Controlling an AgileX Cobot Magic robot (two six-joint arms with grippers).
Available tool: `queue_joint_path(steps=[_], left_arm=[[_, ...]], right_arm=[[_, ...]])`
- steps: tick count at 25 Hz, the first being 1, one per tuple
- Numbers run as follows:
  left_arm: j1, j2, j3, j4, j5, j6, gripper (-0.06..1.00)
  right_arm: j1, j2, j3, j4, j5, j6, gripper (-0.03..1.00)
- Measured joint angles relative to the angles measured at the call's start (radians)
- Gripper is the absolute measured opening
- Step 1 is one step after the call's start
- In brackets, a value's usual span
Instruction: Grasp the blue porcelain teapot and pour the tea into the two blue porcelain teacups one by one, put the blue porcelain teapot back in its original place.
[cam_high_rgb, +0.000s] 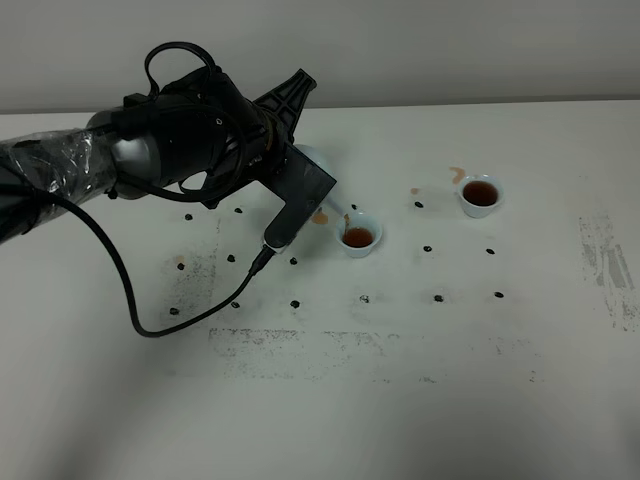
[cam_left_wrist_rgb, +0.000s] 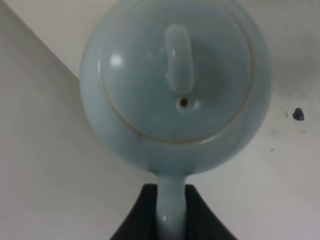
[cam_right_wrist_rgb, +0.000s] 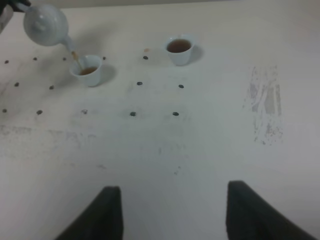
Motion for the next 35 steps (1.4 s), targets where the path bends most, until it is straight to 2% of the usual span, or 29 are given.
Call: queue_joint_path(steps=[35], left_arm=[[-0.010,0.000,0.000,0.018,0.000,0.002,0.08]], right_arm=[[0.000,0.000,0.000,0.000,0.000,0.000,0.49]])
